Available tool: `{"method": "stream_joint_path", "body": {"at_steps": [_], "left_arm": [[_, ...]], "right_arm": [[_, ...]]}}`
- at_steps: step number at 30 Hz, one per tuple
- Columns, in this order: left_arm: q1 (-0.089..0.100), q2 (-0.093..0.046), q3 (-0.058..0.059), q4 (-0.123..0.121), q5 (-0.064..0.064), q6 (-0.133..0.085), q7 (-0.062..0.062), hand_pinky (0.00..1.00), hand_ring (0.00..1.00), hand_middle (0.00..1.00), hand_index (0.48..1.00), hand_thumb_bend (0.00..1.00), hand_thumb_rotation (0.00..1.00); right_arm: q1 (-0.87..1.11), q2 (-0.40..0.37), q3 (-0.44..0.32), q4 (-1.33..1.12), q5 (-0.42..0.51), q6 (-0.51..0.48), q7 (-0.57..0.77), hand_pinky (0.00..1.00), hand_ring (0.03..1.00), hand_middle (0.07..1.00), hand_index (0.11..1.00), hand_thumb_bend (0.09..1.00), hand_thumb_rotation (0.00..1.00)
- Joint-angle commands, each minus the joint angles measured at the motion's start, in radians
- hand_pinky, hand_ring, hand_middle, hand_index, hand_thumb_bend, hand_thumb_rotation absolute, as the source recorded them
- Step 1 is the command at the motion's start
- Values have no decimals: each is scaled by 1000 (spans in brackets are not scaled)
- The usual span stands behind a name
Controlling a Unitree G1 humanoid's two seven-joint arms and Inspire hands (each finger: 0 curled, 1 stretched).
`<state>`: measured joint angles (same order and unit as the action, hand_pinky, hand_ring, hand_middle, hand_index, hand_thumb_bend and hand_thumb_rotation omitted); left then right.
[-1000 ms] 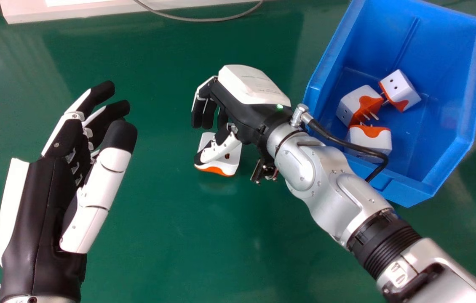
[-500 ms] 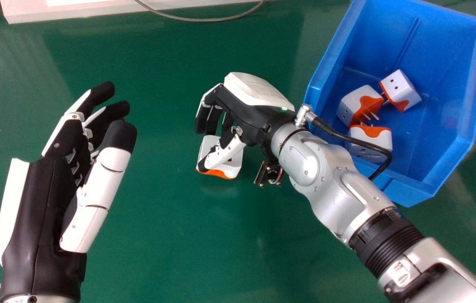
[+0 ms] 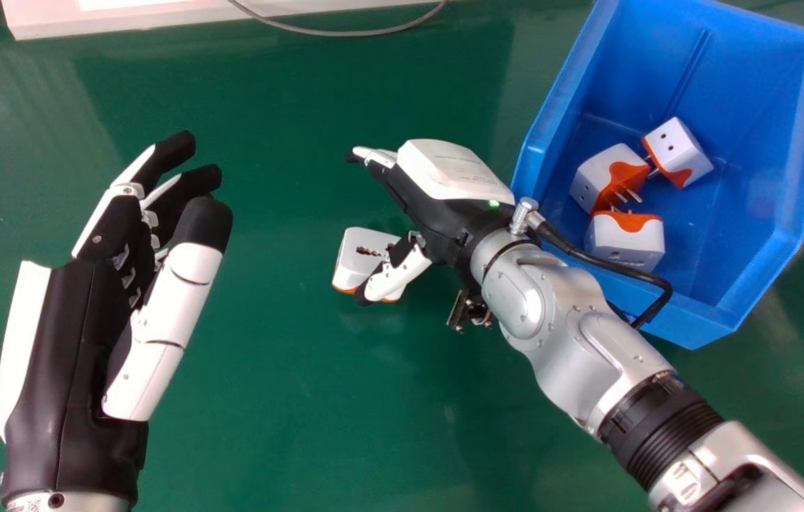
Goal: Pick all objects and put in blue box
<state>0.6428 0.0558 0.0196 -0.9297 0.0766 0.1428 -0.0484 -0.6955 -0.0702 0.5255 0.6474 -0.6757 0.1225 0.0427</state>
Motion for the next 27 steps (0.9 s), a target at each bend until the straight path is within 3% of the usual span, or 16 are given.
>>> {"method": "stream_joint_path", "body": {"at_steps": [1,12,19,27], "left_arm": [[-4,2,7,-4,-9,-14,-3,770,844,837,864,773,828],[-4,1,4,-13,-5,-14,-6,780,845,840,867,753,830],[12,-5,-13,-38,2,-5,-2,781,846,841,867,762,831],[32,-9,-36,-68,14,4,4,781,846,841,867,771,833]], "right_arm": [[-19,10,-8,-4,1,8,-22,965,994,995,994,793,343],[-4,20,1,24,-5,22,-28,976,1000,1000,1000,817,334],[18,37,42,37,-33,46,-44,933,999,1000,997,804,287],[4,32,102,69,-88,57,-51,858,956,969,921,788,229]]}}
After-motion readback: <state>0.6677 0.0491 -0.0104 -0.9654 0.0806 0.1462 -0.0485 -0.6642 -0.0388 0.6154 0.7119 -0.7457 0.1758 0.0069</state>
